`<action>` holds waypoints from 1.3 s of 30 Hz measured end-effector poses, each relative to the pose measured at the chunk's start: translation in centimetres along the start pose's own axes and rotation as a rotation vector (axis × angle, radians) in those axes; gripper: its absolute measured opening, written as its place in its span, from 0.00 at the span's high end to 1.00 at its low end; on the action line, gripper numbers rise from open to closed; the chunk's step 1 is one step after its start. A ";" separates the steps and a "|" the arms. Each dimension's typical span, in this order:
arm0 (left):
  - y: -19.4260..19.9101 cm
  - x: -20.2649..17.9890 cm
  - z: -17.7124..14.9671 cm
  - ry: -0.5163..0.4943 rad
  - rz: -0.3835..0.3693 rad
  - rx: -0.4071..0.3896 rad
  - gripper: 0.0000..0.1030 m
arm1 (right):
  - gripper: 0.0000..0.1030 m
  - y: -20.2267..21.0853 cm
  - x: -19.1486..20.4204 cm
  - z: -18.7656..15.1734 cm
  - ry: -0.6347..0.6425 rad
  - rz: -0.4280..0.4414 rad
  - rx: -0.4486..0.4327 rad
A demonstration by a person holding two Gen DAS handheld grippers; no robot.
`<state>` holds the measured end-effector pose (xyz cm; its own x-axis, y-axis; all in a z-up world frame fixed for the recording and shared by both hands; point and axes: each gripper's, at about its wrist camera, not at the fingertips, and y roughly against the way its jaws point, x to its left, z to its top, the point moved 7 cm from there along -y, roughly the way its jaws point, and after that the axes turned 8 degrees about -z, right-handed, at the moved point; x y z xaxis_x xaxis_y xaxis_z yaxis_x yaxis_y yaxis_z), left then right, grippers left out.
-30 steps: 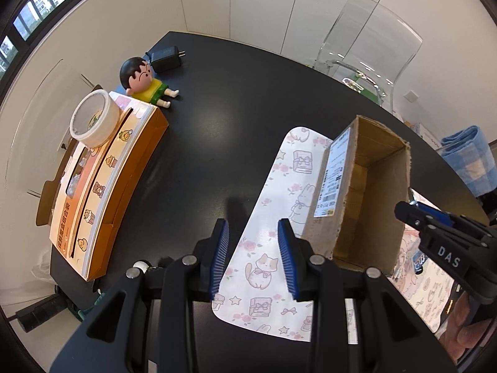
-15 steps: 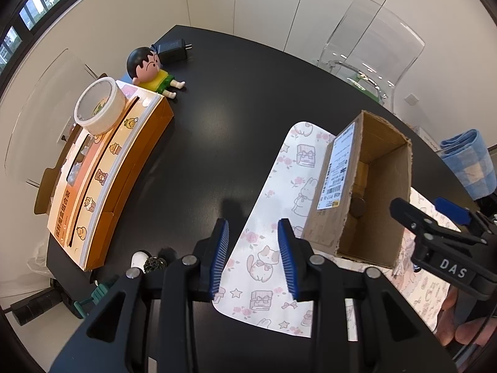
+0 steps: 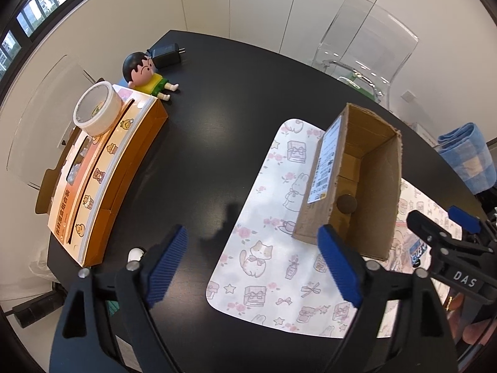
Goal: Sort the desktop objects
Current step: 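Withdraw both tools from the box back over the mat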
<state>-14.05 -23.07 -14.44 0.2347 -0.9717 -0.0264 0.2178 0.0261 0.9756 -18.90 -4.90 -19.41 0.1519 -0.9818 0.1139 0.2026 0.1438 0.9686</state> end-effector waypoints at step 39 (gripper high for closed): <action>-3.5 -23.4 -12.5 -0.365 -0.114 0.146 0.00 | 0.00 3.8 -25.9 -17.7 -0.488 -0.092 0.047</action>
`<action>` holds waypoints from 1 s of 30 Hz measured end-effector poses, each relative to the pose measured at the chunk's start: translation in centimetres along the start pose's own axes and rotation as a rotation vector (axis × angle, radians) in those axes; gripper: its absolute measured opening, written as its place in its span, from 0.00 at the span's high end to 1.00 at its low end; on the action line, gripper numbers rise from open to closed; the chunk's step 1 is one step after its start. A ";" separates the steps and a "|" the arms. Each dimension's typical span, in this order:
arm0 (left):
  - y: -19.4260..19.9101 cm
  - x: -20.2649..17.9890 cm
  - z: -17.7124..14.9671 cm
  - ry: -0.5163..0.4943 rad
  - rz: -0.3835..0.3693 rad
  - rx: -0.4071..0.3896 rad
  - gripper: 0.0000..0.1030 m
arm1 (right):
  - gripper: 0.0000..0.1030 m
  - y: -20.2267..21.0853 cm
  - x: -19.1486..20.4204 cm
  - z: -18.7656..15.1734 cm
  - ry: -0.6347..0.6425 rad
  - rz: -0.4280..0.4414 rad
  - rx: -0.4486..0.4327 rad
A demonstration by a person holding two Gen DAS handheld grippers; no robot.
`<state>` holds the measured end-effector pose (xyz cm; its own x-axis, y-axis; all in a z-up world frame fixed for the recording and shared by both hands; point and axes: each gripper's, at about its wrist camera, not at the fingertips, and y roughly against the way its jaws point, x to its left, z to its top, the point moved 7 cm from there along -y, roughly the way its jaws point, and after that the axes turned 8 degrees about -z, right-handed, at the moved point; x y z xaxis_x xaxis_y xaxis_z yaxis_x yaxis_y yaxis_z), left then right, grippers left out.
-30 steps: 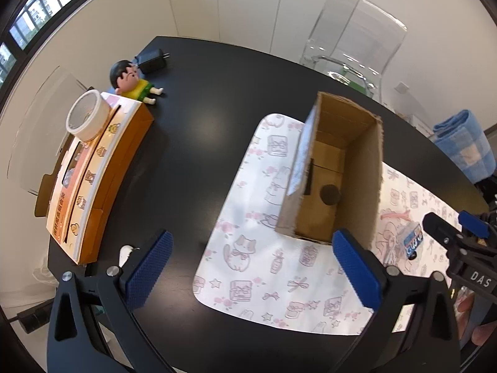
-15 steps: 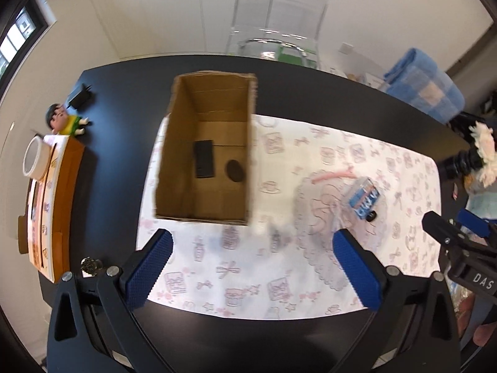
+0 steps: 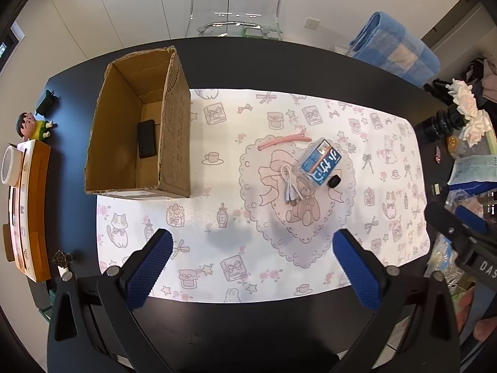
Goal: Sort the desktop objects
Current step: 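Withdraw both tools from the box back over the mat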
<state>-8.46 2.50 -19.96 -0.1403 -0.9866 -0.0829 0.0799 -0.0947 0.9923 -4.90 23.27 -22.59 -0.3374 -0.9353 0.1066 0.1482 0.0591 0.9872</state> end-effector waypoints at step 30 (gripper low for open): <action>-9.3 -1.1 0.5 -0.021 0.015 0.097 0.00 | 0.00 -8.0 0.0 0.1 0.082 -0.014 0.095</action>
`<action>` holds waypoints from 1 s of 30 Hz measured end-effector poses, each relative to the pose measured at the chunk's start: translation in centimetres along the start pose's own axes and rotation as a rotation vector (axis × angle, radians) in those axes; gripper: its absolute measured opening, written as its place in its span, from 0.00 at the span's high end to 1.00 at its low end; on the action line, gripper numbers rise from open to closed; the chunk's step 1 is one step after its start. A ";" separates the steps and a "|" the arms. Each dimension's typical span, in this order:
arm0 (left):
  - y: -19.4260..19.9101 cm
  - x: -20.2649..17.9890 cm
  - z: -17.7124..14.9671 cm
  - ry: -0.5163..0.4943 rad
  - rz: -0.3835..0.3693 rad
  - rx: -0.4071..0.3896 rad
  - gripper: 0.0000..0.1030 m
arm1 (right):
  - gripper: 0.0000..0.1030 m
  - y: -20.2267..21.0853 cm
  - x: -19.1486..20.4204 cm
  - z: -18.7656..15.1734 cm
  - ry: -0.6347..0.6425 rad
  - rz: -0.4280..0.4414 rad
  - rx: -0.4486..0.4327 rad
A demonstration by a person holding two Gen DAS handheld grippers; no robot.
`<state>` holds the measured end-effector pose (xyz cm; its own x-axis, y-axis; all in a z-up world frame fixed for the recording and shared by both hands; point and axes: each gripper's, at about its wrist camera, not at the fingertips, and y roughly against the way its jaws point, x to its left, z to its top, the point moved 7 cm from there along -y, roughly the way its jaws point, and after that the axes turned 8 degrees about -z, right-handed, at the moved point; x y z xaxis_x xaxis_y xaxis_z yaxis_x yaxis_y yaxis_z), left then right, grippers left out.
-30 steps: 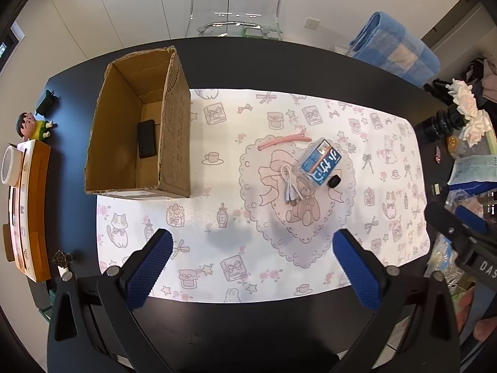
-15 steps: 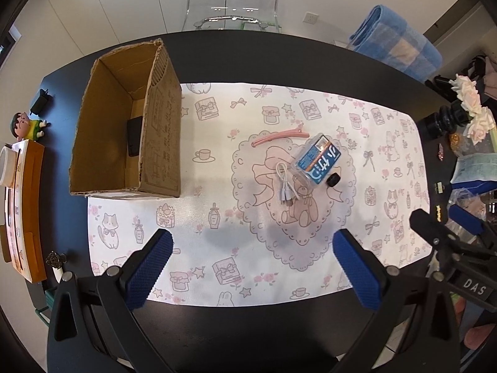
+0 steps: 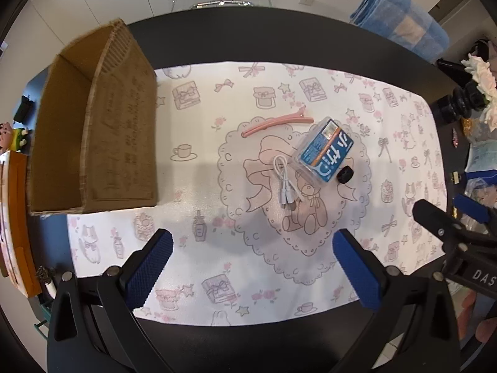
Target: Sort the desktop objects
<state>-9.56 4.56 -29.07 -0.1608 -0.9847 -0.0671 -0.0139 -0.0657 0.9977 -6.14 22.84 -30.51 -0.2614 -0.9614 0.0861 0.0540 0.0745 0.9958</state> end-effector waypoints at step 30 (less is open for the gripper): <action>-10.6 2.4 2.5 0.088 0.064 0.127 0.00 | 0.01 -10.5 1.4 1.5 0.061 0.018 0.149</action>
<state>-12.31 3.28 -39.82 -0.0786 -0.9969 0.0027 -0.1322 0.0131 0.9911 -8.51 21.14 -40.84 -0.2028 -0.9734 0.1065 -0.0870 0.1262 0.9882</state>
